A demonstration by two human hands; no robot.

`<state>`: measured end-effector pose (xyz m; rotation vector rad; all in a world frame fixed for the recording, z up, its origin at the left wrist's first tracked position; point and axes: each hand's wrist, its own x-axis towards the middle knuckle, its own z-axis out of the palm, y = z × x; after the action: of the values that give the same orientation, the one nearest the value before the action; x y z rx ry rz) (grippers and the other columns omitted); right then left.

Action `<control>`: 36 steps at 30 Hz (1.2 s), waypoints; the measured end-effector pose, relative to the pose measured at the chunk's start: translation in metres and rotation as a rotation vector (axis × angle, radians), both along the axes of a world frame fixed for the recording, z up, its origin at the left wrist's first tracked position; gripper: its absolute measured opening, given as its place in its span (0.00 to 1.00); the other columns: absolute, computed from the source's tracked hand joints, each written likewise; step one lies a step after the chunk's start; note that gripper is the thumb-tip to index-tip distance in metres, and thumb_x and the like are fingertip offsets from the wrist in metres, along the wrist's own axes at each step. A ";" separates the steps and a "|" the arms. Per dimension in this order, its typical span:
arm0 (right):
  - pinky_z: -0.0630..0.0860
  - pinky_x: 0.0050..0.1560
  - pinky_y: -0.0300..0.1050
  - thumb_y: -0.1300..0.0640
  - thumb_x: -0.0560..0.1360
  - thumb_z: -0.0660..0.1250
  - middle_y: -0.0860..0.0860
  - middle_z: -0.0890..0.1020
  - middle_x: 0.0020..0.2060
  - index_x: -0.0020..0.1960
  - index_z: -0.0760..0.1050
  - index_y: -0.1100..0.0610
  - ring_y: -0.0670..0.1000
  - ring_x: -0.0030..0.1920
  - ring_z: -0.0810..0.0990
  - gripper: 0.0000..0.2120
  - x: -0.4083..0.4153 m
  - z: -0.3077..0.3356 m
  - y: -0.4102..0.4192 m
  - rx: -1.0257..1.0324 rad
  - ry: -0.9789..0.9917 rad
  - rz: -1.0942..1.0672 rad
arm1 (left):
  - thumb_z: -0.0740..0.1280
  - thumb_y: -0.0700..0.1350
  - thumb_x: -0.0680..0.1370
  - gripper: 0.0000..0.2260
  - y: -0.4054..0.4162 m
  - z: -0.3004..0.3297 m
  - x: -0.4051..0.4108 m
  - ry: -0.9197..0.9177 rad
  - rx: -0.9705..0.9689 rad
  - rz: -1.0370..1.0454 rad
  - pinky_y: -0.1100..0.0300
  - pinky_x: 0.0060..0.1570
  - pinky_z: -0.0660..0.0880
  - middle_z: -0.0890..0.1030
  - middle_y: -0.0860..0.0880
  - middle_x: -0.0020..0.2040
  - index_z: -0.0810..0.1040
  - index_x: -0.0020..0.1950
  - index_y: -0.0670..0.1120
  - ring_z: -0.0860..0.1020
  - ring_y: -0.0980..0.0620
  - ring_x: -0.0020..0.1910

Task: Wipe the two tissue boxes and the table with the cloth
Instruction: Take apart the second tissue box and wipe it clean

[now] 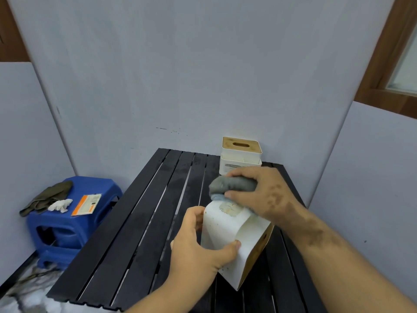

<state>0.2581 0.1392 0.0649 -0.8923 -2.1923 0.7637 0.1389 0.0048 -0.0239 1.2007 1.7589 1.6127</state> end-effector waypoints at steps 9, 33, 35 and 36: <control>0.78 0.34 0.32 0.58 0.73 0.76 0.52 0.85 0.43 0.52 0.83 0.54 0.46 0.39 0.83 0.09 0.032 -0.021 0.044 -0.256 0.258 -0.214 | 0.79 0.60 0.55 0.31 -0.004 0.001 -0.002 0.035 -0.013 -0.025 0.52 0.60 0.74 0.80 0.66 0.54 0.71 0.54 0.66 0.77 0.59 0.58; 0.79 0.43 0.36 0.57 0.70 0.79 0.46 0.84 0.45 0.49 0.81 0.48 0.47 0.48 0.83 0.11 0.029 -0.009 0.037 -0.087 0.062 -0.099 | 0.83 0.54 0.60 0.29 -0.011 0.003 -0.001 0.129 -0.006 -0.080 0.70 0.51 0.70 0.80 0.65 0.54 0.73 0.55 0.63 0.76 0.61 0.57; 0.79 0.47 0.39 0.56 0.70 0.78 0.42 0.83 0.44 0.49 0.81 0.48 0.44 0.47 0.81 0.10 0.019 -0.006 0.019 0.053 -0.015 -0.093 | 0.80 0.61 0.57 0.30 -0.008 -0.001 0.001 0.121 -0.002 -0.042 0.58 0.56 0.73 0.80 0.63 0.54 0.72 0.55 0.65 0.75 0.56 0.58; 0.79 0.50 0.41 0.57 0.70 0.77 0.41 0.82 0.44 0.49 0.81 0.48 0.43 0.48 0.80 0.10 0.013 -0.004 0.006 0.096 -0.023 -0.042 | 0.80 0.62 0.57 0.31 -0.006 -0.002 0.002 0.119 0.004 -0.029 0.53 0.57 0.74 0.80 0.63 0.53 0.72 0.56 0.65 0.75 0.53 0.59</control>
<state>0.2712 0.1448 0.0606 -0.9002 -2.2034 0.6253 0.1412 -0.0016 -0.0258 1.3426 1.8030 1.5576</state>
